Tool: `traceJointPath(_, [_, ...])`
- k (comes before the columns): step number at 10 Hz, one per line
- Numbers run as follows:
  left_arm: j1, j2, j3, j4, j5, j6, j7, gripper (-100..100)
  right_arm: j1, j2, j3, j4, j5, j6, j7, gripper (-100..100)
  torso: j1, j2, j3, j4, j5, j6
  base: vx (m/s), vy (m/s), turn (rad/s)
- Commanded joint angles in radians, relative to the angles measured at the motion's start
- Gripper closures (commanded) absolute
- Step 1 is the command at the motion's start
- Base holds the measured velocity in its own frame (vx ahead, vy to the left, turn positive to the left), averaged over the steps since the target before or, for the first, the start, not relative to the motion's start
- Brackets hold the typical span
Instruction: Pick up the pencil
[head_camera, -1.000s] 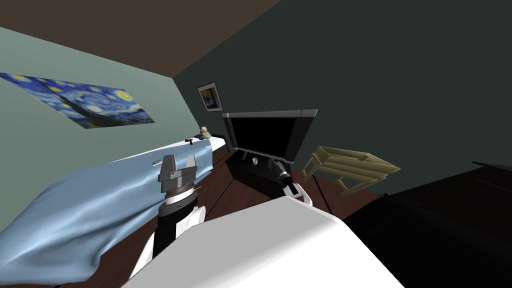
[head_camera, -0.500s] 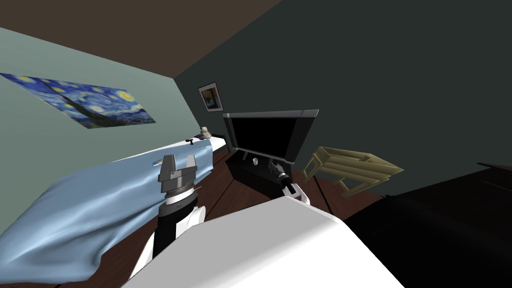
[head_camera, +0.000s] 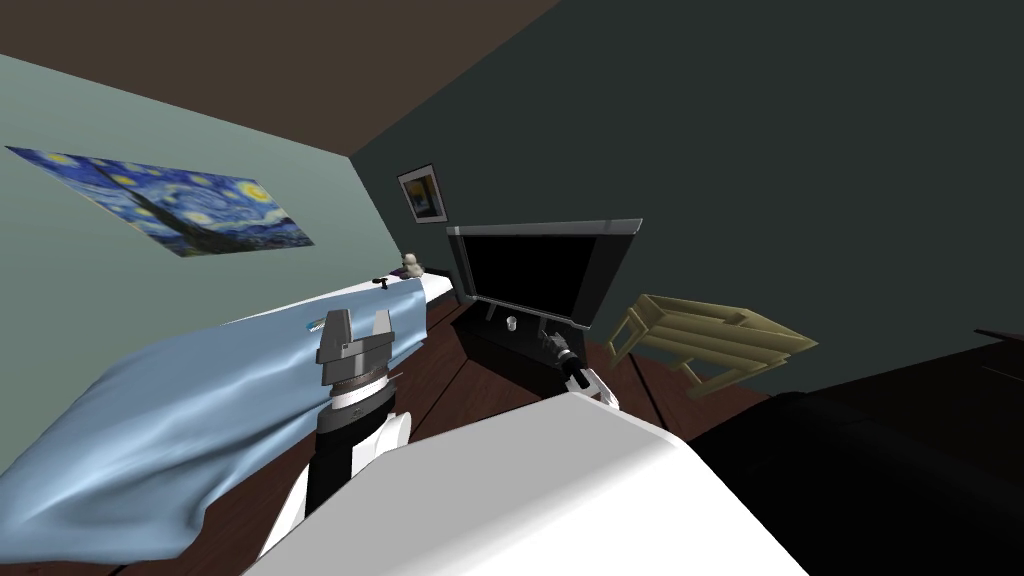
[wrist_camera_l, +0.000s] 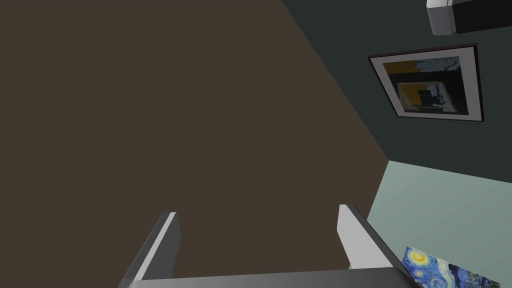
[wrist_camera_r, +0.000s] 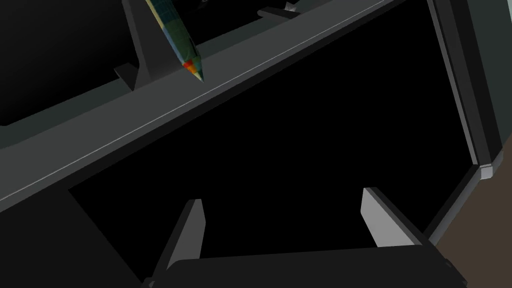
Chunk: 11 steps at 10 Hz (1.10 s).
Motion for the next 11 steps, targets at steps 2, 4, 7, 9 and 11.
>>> traceJointPath(2, [0.0,0.0,0.0,0.0,0.0,0.0,0.0,0,-0.02,-0.003,-0.003,0.074,0.026,-0.004,0.023,-100,0.0,0.0,0.0,0.0,0.0,0.0,0.022,0.0,0.018])
traceJointPath(4, [0.0,0.0,0.0,0.0,0.0,0.0,0.0,0,-0.037,-0.01,-0.002,0.124,0.048,0.001,0.036,-100,0.0,-0.001,0.0,0.0,0.0,0.0,0.024,0.0,0.023])
traceJointPath(7, [0.0,0.0,0.0,0.0,0.0,0.0,0.0,0,-0.07,-0.025,0.0,0.21,0.091,0.009,0.058,-100,0.0,0.0,0.0,0.0,0.0,0.0,0.025,-0.001,0.026])
traceJointPath(9, [0.0,0.0,0.0,0.0,0.0,0.0,0.0,0,-0.086,-0.033,0.002,0.258,0.112,0.013,0.066,-100,0.0,-0.002,-0.001,0.0,0.0,0.0,0.041,-0.006,0.03])
traceJointPath(11, [0.0,0.0,0.0,0.0,0.0,0.0,0.0,0,-0.117,-0.049,0.005,0.323,0.15,0.019,0.077,-100,0.0,-0.001,-0.001,0.0,0.0,0.0,0.039,-0.001,0.04])
